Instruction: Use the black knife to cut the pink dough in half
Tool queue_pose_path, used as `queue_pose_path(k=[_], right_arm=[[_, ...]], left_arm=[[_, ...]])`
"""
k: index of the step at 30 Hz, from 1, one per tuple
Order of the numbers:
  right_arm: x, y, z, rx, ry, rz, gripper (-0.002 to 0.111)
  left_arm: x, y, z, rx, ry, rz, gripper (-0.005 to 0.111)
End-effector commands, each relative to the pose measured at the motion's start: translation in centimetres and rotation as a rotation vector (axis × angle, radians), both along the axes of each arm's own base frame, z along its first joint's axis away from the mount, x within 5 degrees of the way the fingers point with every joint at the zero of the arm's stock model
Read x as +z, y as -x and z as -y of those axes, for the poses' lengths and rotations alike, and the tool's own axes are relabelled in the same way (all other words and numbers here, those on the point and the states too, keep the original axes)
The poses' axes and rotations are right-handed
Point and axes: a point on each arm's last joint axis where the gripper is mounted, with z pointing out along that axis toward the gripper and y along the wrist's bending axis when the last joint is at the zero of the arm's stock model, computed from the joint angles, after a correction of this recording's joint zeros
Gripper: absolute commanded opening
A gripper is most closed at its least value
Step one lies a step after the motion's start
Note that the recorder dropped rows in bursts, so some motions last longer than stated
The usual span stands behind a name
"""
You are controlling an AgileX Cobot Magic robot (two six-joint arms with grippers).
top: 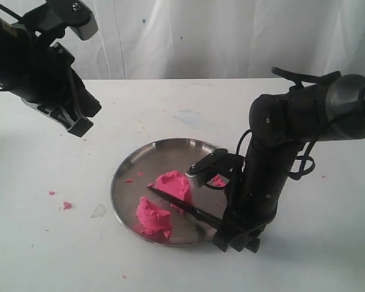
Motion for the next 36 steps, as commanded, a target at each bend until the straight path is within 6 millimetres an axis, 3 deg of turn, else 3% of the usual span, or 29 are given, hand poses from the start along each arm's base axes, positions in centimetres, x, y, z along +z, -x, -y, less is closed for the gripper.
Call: queue_pose_path(k=[1,21,27,36], right_arm=[[0.3,-0.7,0.6,-0.084,0.068,0.074,0.0],[0.6,-1.1,0.4,-0.12,0.055,0.099,0.0],[2.5,-1.5,-0.2,-0.159,-0.027,0.149,0.0],[6.1,-3.3,0.3,-0.265,-0.179,0.423,0.0]], left_arm=[[0.0,0.4,0.0,0.0,0.005,-0.017,0.0],[0.0,0.4,0.0,0.0,0.005,-0.017,0.0],[0.0,0.4,0.0,0.0,0.005,-0.017,0.0],[0.0,0.4,0.0,0.0,0.005,-0.017,0.0]])
